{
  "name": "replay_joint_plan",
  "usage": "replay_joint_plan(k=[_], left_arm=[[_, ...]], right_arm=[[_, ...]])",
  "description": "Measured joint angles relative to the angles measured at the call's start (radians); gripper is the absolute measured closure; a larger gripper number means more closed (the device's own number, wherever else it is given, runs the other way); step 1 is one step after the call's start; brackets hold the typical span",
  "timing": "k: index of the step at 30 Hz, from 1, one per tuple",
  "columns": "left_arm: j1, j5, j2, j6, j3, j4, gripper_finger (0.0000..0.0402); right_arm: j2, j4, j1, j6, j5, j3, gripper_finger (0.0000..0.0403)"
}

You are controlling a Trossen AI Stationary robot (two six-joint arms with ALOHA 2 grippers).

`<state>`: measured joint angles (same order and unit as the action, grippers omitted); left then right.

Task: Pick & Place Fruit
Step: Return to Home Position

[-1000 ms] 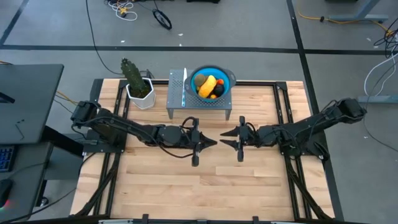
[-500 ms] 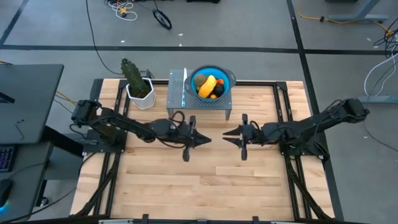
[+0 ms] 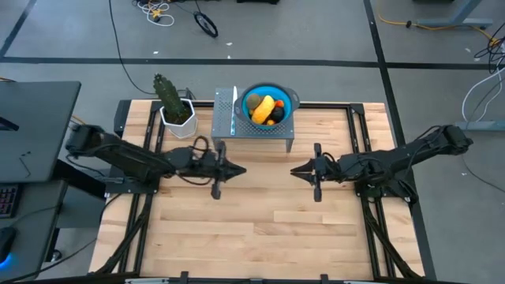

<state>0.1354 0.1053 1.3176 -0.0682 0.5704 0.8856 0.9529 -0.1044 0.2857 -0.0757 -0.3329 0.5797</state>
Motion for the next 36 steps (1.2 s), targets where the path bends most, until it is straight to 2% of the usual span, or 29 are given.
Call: replay_joint_plan(k=[7, 13, 17, 24, 30, 36], left_arm=[[0.043, 0.057, -0.256, 0.072, -0.153, -0.066, 0.0396], [0.043, 0.071, -0.398, 0.049, -0.279, -0.063, 0.0391], [0.043, 0.092, -0.466, 0.049, -0.329, -0.064, 0.0397], [0.043, 0.101, -0.490, 0.049, -0.348, -0.065, 0.0390], [0.043, 0.085, -0.490, 0.079, -0.348, -0.074, 0.0395], [0.043, 0.068, -0.490, 0.089, -0.348, -0.111, 0.0389]], right_arm=[[-0.129, 0.085, 0.019, 0.002, -0.007, -0.027, 0.0360], [-0.218, 0.089, 0.033, -0.017, -0.037, -0.096, 0.0360], [-0.274, 0.096, 0.036, 0.044, -0.024, -0.128, 0.0360], [-0.367, 0.107, -0.015, 0.117, 0.062, -0.137, 0.0360], [-0.454, 0.202, -0.046, 0.097, 0.065, -0.146, 0.0360], [-0.574, 0.169, -0.049, 0.074, 0.068, -0.247, 0.0360]])
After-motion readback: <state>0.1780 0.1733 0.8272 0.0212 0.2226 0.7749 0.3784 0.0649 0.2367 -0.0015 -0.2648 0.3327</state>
